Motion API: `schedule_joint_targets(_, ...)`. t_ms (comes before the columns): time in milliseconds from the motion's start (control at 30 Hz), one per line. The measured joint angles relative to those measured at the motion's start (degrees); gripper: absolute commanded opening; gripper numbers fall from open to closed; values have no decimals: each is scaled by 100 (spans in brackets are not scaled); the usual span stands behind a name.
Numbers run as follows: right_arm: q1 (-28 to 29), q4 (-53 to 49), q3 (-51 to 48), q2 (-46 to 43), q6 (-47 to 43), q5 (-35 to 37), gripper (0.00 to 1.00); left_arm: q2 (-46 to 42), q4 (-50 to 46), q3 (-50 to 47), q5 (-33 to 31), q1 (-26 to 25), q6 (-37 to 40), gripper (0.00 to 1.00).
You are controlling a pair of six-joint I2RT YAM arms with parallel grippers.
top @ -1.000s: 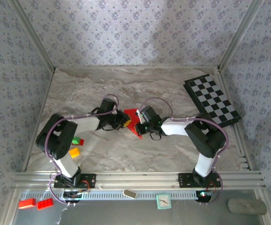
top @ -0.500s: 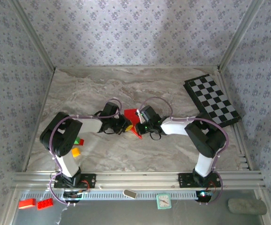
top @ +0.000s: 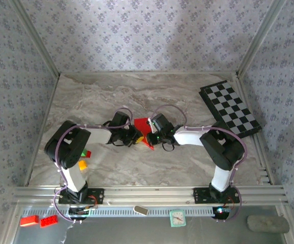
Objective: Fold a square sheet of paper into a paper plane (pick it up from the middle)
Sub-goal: Third fold the triangle at the center of the table.
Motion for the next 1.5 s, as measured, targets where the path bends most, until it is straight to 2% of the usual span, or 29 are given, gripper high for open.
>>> schedule_joint_targets(267,-7,-26,20,4,17,-7,7,4,-44,7,-2,0,90,12)
schedule_joint_targets(600,-140,-476,177,-192,164,-179,28,42,-424,188,-66,-13,240,11)
schedule_joint_targets(700,-205,-634,223,-448,205,-245,32,48,-461,208,-63,-13,243,11)
schedule_joint_targets(867,-302,-887,254,-822,245,-343,29,70,-527,249,-44,-13,243,11)
schedule_joint_targets(1067,-289,-1064,243,-872,330,-857,21,74,-542,262,-44,-15,243,11)
schedule_joint_targets(1200,-181,-1091,243,-778,356,-1115,16,79,-570,280,-46,-17,240,11)
schedule_joint_targets(1500,-7,-1248,295,-306,374,-1226,14,111,-656,334,-42,-15,236,10)
